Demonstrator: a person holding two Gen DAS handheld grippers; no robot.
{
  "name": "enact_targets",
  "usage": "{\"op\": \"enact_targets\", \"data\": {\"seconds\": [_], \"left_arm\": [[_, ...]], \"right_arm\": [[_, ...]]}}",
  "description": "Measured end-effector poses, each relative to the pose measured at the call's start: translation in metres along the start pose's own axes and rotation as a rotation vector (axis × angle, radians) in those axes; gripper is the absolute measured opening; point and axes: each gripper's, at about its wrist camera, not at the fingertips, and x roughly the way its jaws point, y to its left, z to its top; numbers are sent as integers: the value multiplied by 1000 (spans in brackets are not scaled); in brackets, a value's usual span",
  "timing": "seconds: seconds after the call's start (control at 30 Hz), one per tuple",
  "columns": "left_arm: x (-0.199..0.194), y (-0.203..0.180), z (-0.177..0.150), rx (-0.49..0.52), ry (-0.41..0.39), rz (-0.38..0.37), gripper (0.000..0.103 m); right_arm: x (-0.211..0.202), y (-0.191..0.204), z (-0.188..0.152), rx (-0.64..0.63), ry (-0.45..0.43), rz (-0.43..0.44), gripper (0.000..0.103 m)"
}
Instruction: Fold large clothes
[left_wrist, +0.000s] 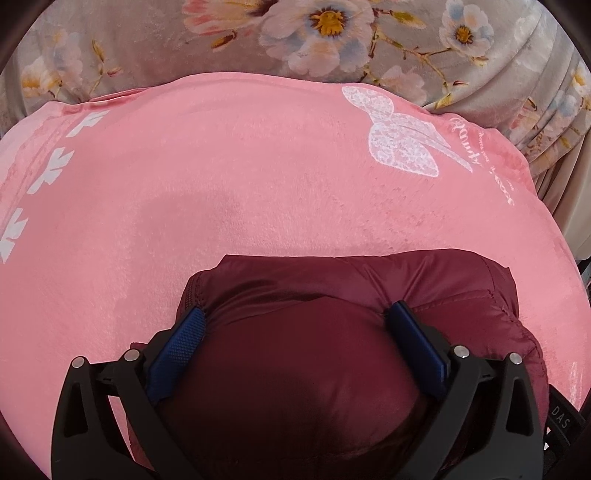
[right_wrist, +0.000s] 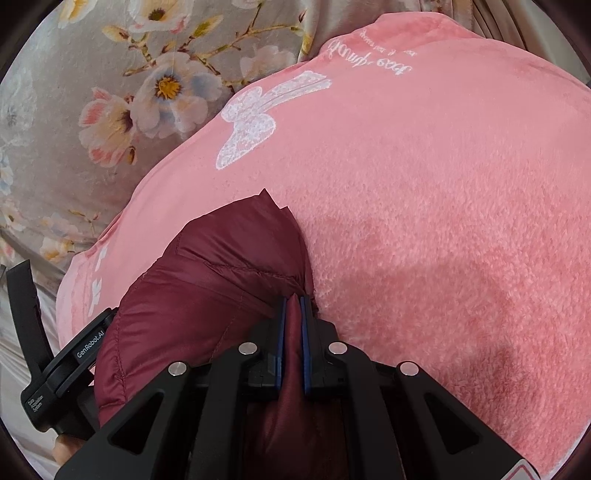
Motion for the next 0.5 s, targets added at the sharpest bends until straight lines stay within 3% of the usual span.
{"op": "enact_targets", "data": {"seconds": [0.27, 0.43, 0.47, 0.5], "left_arm": [[3, -3, 0, 8, 2, 19, 98], [-1, 1, 3, 6, 16, -16, 98], [-5, 3, 2, 13, 22, -27, 98], [-15, 6, 1, 27, 31, -29, 98]], "right_arm": [[0, -5, 0, 22, -4, 27, 3], [-1, -14, 3, 75, 17, 87, 4], [-7, -18, 3, 98, 35, 93, 7], [-14, -19, 2, 116, 42, 93, 23]]}}
